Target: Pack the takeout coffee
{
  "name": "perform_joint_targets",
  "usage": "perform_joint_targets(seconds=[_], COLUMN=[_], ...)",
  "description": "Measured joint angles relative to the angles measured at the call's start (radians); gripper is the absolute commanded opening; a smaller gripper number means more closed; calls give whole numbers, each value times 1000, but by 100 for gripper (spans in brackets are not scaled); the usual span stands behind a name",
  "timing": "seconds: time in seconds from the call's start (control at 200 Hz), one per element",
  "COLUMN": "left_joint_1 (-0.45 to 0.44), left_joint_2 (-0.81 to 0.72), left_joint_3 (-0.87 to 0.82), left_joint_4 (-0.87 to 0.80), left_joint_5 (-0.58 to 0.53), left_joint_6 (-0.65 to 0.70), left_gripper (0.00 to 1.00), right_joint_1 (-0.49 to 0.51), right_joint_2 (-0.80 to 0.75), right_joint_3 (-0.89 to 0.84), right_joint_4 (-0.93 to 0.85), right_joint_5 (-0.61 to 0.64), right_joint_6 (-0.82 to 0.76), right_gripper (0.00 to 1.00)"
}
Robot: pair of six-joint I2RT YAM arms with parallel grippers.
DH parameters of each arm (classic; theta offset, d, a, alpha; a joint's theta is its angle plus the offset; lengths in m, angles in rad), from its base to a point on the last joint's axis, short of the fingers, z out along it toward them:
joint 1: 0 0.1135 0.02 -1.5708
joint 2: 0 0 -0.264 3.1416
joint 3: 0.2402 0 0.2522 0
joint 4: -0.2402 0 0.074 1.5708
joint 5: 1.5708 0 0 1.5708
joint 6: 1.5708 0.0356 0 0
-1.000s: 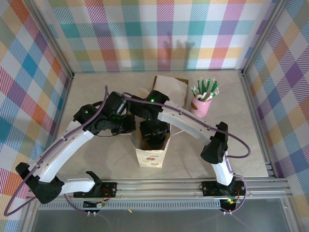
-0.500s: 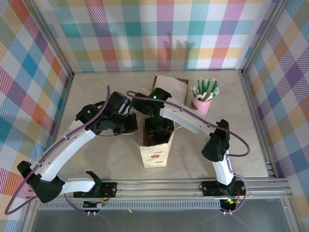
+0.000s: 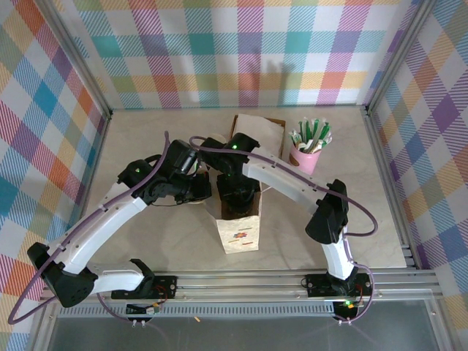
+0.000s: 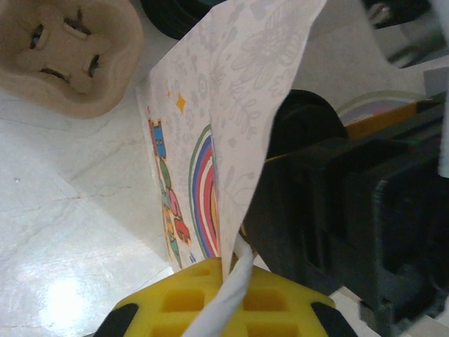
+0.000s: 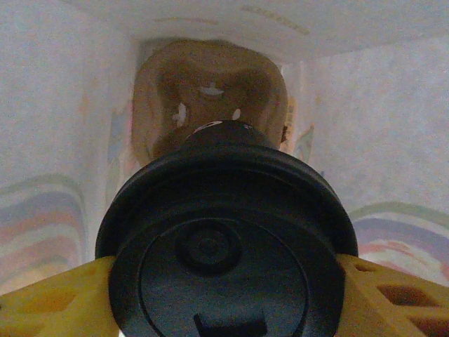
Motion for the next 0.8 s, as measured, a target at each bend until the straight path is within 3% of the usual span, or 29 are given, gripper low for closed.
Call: perform_joint_targets(seconds=[0.28,0.8], left_joint_1=[1,-1], left_joint_2=[0,-5], left_joint_3=[-6,-6], left_joint_4=[6,5], left_joint_5=[-3,-7], left_joint_6=[0,0], left_gripper=[0,0], right_joint_1=[-15,-17], right_joint_2=[-34,-35], right_joint_3=[-87,-83], right_joint_4=[69,92], right_joint_5=[-1,15], right_joint_6=[-7,-33], right_gripper=[21,21])
